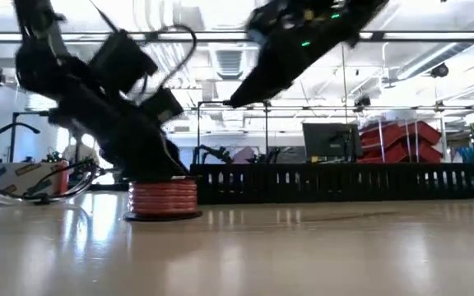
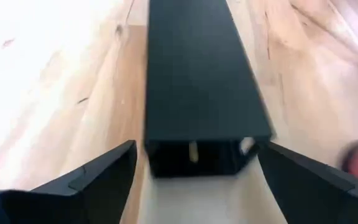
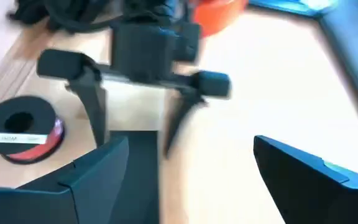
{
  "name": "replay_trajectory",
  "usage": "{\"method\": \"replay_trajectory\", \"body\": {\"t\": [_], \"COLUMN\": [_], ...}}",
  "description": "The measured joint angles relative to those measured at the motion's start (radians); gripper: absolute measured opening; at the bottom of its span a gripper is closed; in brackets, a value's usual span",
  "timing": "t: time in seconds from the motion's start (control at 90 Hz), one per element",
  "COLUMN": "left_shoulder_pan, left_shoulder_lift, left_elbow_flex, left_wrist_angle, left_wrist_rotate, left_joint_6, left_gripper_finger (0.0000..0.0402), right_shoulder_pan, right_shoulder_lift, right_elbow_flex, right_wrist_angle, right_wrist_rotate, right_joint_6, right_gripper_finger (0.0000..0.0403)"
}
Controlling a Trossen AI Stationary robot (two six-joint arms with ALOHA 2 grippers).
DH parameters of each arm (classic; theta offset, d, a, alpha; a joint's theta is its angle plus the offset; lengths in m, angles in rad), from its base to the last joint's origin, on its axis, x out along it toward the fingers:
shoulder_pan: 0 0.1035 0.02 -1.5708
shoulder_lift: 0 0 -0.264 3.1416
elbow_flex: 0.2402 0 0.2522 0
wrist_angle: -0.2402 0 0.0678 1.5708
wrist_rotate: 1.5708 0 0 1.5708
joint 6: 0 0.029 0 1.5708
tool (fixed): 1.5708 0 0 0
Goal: Ziptie cables
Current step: Close the black cable duct, then return to Home Position
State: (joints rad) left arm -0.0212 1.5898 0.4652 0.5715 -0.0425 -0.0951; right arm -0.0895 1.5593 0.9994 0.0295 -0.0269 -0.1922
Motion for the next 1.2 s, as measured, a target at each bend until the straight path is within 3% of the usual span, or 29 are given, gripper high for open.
{"method": "replay_trajectory", "body": {"t": [0.111, 0.333, 0.533, 0.689, 0.789, 0.933, 1.067, 1.2], "left_shoulder_pan": [0.0, 0.004, 0.003, 0.003, 0.003, 0.005, 0.005, 0.005], "left_shoulder_lift": [-0.197, -0.543, -0.776, -0.95, -1.069, -1.227, -1.396, -1.572], "left_elbow_flex": [-0.007, -0.016, -0.017, -0.017, -0.047, -0.158, -0.293, -0.409], "left_wrist_angle": [-0.105, -0.093, -0.189, -0.416, -0.466, -0.454, -0.448, -0.417], "left_wrist_rotate": [-0.024, -0.083, -0.105, -0.108, -0.108, -0.108, -0.107, -0.07], "left_joint_6": [-0.003, 0.073, 0.105, 0.113, 0.128, 0.155, 0.099, 0.067], "left_gripper_finger": [0.0319, 0.031, 0.0309, 0.0309, 0.0309, 0.0309, 0.0306, 0.0251], "right_shoulder_pan": [-0.019, -0.029, -0.026, -0.026, -0.025, -0.015, 0.002, 0.012], "right_shoulder_lift": [-0.17, -0.499, -0.782, -0.971, -1.097, -1.23, -1.331, -1.388], "right_elbow_flex": [-0.183, -0.485, -0.664, -0.774, -0.82, -0.851, -0.872, -0.903], "right_wrist_angle": [0.139, 0.353, 0.341, 0.316, 0.225, 0.1, 0.031, -0.024], "right_wrist_rotate": [0.002, 0.007, 0.107, 0.115, 0.116, 0.103, 0.033, -0.012], "right_joint_6": [0.031, 0.094, 0.115, 0.16, 0.206, 0.247, 0.263, 0.285], "right_gripper_finger": [0.0323, 0.0309, 0.0294, 0.0274, 0.0255, 0.0208, 0.0139, 0.0042]}}
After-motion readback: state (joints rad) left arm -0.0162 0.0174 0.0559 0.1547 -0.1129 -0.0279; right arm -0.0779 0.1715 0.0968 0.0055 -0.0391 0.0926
